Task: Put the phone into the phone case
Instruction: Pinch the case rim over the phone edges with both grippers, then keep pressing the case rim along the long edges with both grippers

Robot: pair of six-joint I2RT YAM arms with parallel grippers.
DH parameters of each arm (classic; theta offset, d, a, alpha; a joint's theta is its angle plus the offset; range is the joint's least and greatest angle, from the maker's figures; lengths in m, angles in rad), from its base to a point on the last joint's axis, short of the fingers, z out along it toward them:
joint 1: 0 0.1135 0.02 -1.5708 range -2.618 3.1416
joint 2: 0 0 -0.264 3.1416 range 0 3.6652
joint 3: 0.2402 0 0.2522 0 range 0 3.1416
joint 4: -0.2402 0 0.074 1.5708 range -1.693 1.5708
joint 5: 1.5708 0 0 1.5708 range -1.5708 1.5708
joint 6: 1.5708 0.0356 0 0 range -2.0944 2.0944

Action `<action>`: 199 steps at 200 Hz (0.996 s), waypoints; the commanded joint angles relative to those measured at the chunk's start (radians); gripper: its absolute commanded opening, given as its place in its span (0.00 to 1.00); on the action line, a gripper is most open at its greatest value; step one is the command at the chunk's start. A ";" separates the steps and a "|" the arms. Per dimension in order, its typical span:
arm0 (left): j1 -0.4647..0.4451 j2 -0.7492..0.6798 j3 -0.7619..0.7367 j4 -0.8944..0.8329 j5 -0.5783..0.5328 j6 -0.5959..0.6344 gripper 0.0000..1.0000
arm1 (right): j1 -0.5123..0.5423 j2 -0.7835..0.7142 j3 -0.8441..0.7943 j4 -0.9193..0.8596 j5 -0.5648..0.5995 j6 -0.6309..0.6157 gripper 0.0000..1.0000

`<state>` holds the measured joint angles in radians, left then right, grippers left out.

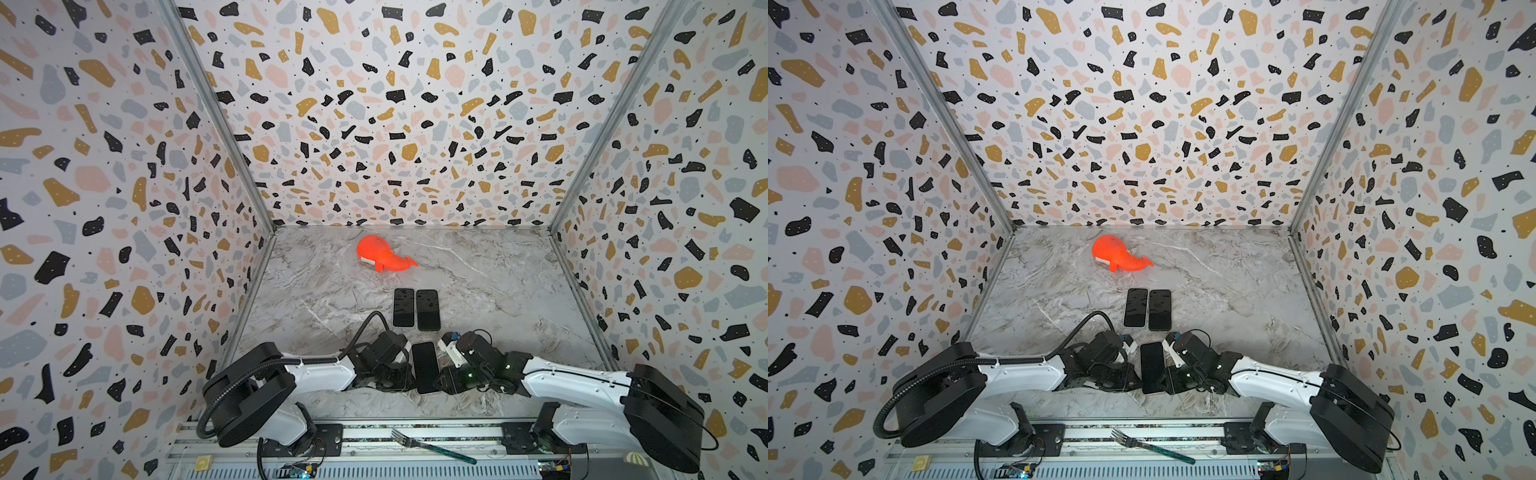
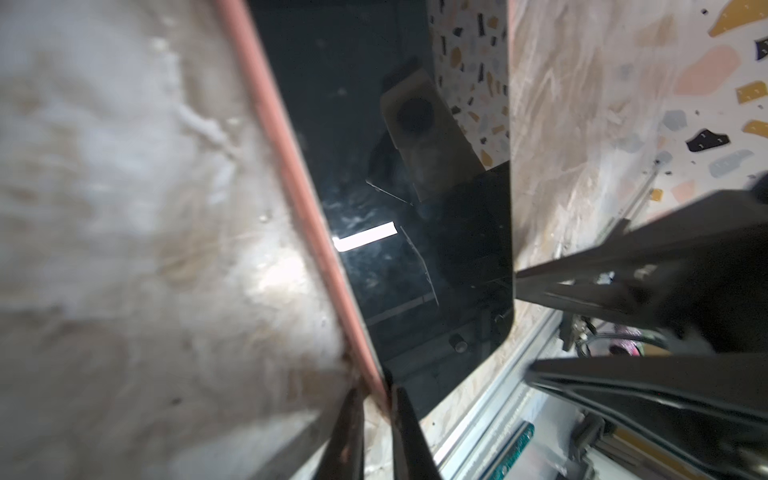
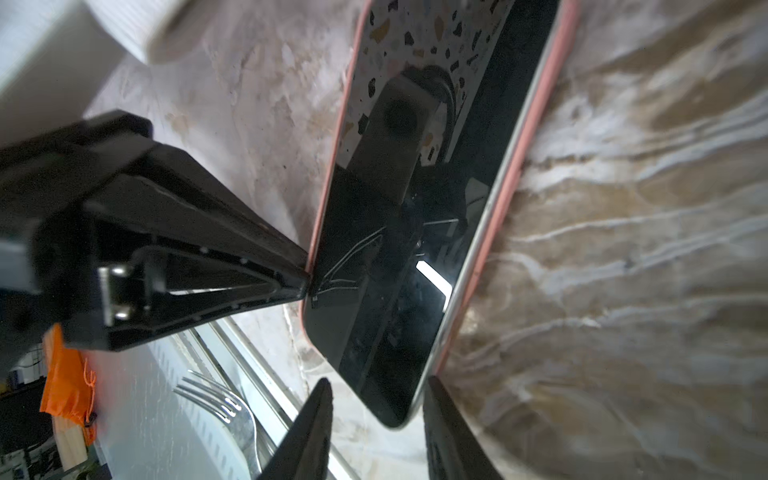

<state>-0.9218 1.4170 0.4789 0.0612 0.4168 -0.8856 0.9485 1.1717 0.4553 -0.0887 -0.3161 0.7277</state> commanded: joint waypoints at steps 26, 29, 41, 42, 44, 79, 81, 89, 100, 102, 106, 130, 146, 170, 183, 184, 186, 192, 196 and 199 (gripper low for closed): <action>-0.002 -0.114 -0.043 0.013 -0.016 -0.026 0.26 | 0.007 -0.069 0.005 -0.057 0.031 0.024 0.38; -0.003 -0.118 -0.047 0.021 -0.011 -0.030 0.26 | 0.007 -0.072 0.003 -0.058 0.030 0.026 0.38; -0.003 -0.122 -0.065 0.057 0.005 -0.047 0.28 | 0.009 -0.084 -0.003 -0.055 0.026 0.034 0.38; -0.004 -0.121 -0.066 0.061 0.007 -0.049 0.28 | 0.009 -0.085 -0.003 -0.054 0.026 0.035 0.38; -0.003 -0.122 -0.069 0.068 0.009 -0.052 0.29 | 0.009 -0.087 -0.004 -0.053 0.027 0.036 0.38; -0.003 -0.109 -0.098 0.129 0.031 -0.083 0.32 | 0.019 -0.090 -0.024 -0.035 0.016 0.054 0.37; -0.003 -0.109 -0.099 0.132 0.032 -0.084 0.32 | 0.020 -0.089 -0.026 -0.034 0.014 0.055 0.37; -0.004 -0.104 -0.101 0.138 0.036 -0.085 0.33 | 0.025 -0.086 -0.031 -0.028 0.012 0.058 0.36; -0.004 -0.098 -0.105 0.147 0.045 -0.087 0.34 | 0.031 -0.078 -0.034 -0.021 0.010 0.061 0.35; -0.003 -0.097 -0.105 0.148 0.046 -0.087 0.34 | 0.031 -0.076 -0.034 -0.020 0.010 0.061 0.35; -0.003 -0.095 -0.106 0.152 0.048 -0.088 0.35 | 0.033 -0.074 -0.036 -0.020 0.009 0.059 0.35; -0.004 -0.086 -0.116 0.168 0.057 -0.096 0.37 | 0.036 -0.064 -0.039 -0.013 0.009 0.062 0.34; -0.005 -0.078 -0.118 0.176 0.059 -0.096 0.37 | 0.037 -0.058 -0.040 -0.006 0.006 0.061 0.32; -0.006 -0.068 -0.121 0.183 0.062 -0.099 0.38 | 0.039 -0.045 -0.042 0.004 0.002 0.061 0.30; -0.008 -0.060 -0.125 0.183 0.066 -0.102 0.38 | 0.040 -0.037 -0.043 0.007 0.000 0.061 0.29; -0.008 -0.061 -0.126 0.183 0.066 -0.103 0.39 | 0.040 -0.037 -0.042 0.007 0.000 0.061 0.29; -0.009 -0.059 -0.126 0.198 0.066 -0.104 0.39 | 0.041 -0.036 -0.041 0.009 -0.001 0.062 0.29; -0.008 -0.056 -0.127 0.219 0.068 -0.105 0.41 | 0.041 -0.033 -0.041 0.010 -0.002 0.062 0.28; -0.008 -0.054 -0.128 0.223 0.069 -0.105 0.42 | 0.041 -0.031 -0.041 0.012 -0.003 0.061 0.28; -0.009 -0.055 -0.129 0.226 0.070 -0.107 0.43 | 0.042 -0.031 -0.042 0.012 -0.005 0.061 0.27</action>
<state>-0.9253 1.3506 0.3660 0.2214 0.4671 -0.9836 0.9836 1.1362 0.4252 -0.0891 -0.3107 0.7876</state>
